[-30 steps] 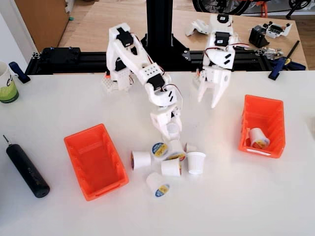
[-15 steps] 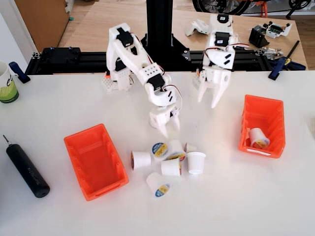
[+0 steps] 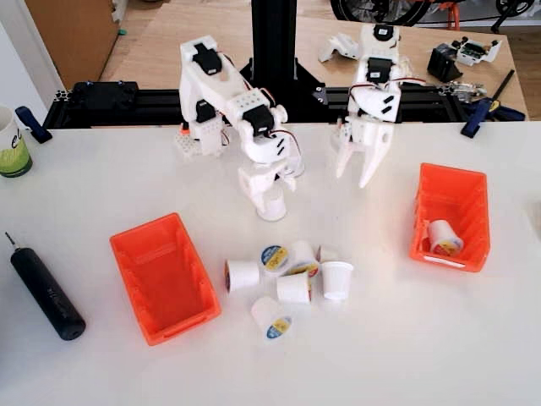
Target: Sort the coffee pods, blue into left, red into right
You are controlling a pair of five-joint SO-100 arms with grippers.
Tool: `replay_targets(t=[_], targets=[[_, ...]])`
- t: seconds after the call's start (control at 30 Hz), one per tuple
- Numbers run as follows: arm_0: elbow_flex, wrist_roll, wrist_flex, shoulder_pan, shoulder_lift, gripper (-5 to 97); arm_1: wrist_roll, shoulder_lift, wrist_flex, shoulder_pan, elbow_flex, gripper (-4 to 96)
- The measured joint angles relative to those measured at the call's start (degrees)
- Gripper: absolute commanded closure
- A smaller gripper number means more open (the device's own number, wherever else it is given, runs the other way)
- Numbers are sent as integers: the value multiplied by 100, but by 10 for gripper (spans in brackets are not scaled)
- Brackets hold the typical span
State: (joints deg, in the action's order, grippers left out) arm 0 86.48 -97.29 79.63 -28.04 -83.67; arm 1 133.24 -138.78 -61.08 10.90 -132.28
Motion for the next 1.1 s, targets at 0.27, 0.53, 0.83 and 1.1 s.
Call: replay_targets(t=[0.27,0.53,0.83,1.1], targets=[[-18,62,237,264,0,600,-9,0,53,53,0,672],[325,123,492,158,0,594,-9,0,79,53,0,674],[1450,316,694,-132,-2092,625,-9,0,158,62,0,674],[2637,800,-1090,-79,-3621,625,-9,35,158,62,0,675]])
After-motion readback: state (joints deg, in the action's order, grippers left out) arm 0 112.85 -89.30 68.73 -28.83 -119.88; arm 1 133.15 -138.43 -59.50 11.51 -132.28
